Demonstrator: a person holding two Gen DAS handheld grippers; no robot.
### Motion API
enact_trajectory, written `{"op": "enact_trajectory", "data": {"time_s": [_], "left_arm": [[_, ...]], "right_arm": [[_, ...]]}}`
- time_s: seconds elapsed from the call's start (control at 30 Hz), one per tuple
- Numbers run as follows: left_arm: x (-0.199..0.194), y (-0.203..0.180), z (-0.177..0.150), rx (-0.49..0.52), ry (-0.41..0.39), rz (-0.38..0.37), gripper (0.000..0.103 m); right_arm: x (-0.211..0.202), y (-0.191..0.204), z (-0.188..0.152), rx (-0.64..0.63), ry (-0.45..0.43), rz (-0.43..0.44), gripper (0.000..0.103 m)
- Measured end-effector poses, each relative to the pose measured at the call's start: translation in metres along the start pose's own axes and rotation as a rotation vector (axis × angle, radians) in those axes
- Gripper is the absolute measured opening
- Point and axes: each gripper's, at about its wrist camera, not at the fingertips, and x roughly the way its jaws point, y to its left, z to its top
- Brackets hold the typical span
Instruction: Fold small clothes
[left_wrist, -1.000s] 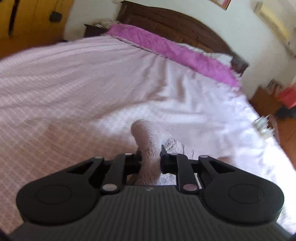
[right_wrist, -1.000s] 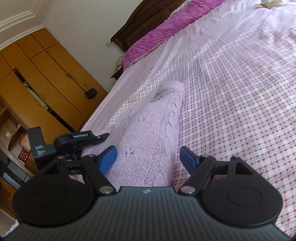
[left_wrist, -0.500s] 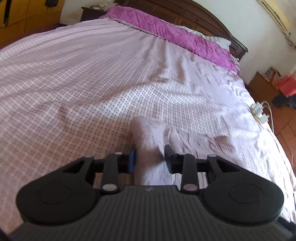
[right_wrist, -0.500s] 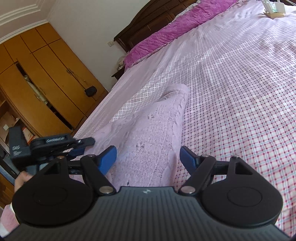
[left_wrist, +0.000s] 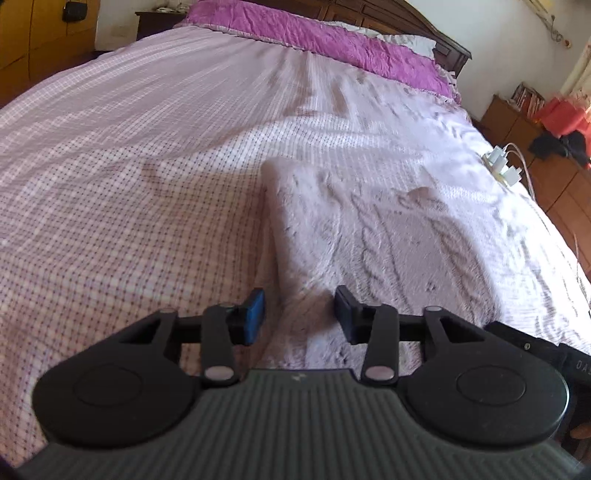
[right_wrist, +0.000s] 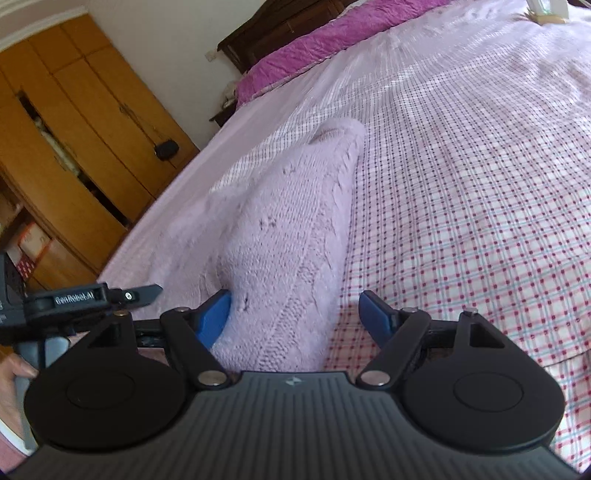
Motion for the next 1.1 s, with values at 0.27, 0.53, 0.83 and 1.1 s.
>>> {"op": "enact_trajectory", "data": {"time_s": [0.27,0.53,0.83,1.1], "left_arm": [[-0.006,0.017,-0.006,-0.107,0.022,-0.042,0.05],[-0.003,0.022,0.013,-0.167,0.011,-0.063,0.05],[0.023,0.021,0.017,-0.202,0.06,-0.087,0.05],[0.045,0.034,0.011,-0.295,0.099,-0.251,0.063]], "right_arm": [[-0.007,-0.006,0.014,0.057,-0.006,0.033,0.081],[0.005,-0.017,0.036,0.123,0.003,0.089,0.081],[0.039,-0.023,0.041,0.162,0.073,0.154,0.084],[0.066,-0.027,0.047,0.168,0.075,0.221,0.084]]}}
